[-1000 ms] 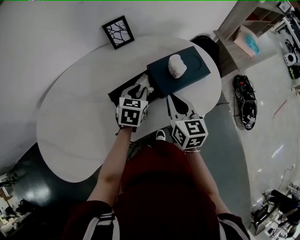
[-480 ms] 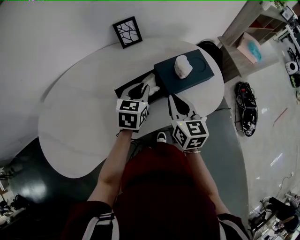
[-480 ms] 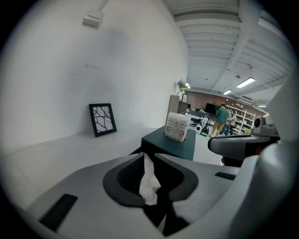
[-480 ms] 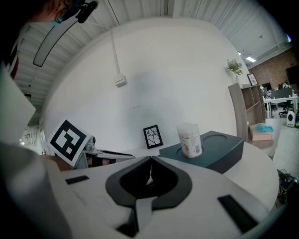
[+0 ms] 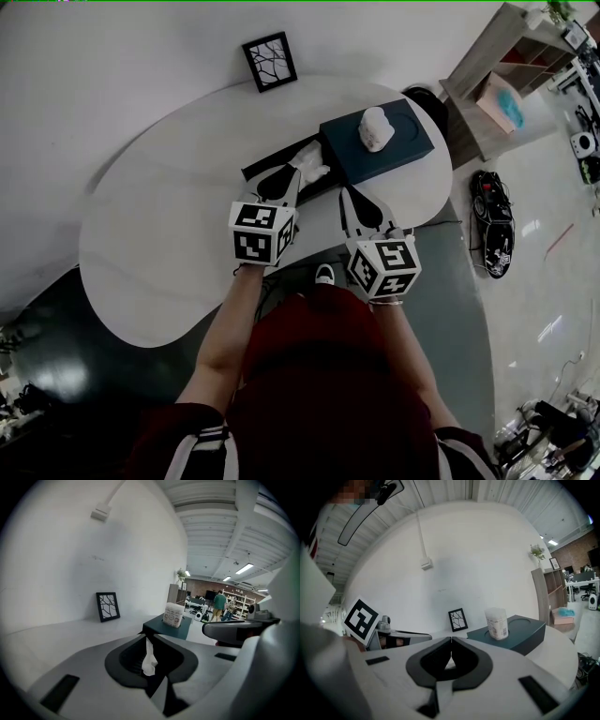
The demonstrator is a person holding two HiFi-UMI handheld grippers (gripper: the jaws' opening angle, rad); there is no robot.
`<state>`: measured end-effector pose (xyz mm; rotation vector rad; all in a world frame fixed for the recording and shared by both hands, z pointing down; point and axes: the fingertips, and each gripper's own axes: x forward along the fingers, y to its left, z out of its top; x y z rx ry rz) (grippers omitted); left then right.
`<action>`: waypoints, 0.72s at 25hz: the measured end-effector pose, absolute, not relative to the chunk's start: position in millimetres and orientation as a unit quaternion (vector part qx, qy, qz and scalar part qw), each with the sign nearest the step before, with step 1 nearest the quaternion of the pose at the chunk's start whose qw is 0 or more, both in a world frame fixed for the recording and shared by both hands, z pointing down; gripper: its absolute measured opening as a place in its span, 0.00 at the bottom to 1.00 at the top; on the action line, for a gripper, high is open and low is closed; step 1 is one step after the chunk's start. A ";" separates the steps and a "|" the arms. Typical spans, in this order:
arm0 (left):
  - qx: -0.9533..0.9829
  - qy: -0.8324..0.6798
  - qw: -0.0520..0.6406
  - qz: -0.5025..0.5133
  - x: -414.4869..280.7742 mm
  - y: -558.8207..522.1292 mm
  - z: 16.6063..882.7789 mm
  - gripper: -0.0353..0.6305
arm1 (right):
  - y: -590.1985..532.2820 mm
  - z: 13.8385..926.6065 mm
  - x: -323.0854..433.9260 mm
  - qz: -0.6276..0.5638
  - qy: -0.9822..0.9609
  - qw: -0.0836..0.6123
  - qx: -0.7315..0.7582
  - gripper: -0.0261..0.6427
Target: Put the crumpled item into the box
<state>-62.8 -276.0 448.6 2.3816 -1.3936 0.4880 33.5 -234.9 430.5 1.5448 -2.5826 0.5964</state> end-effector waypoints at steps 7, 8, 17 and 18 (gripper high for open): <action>0.841 -0.493 0.169 0.147 -76.1 -254.4 441.5 0.13 | -220.1 425.7 23.3 0.186 -0.842 0.037 0.505 0.06; 0.841 -0.493 0.168 0.145 -77.6 -250.9 440.0 0.13 | -217.6 424.8 21.5 0.185 -0.842 0.037 0.505 0.06; 0.842 -0.497 0.160 0.133 -92.0 -226.6 428.7 0.11 | -202.4 414.7 6.7 0.177 -0.845 0.032 0.504 0.06; 0.843 -0.497 0.159 0.132 -93.6 -224.3 428.0 0.11 | -201.1 413.6 5.4 0.176 -0.845 0.031 0.504 0.06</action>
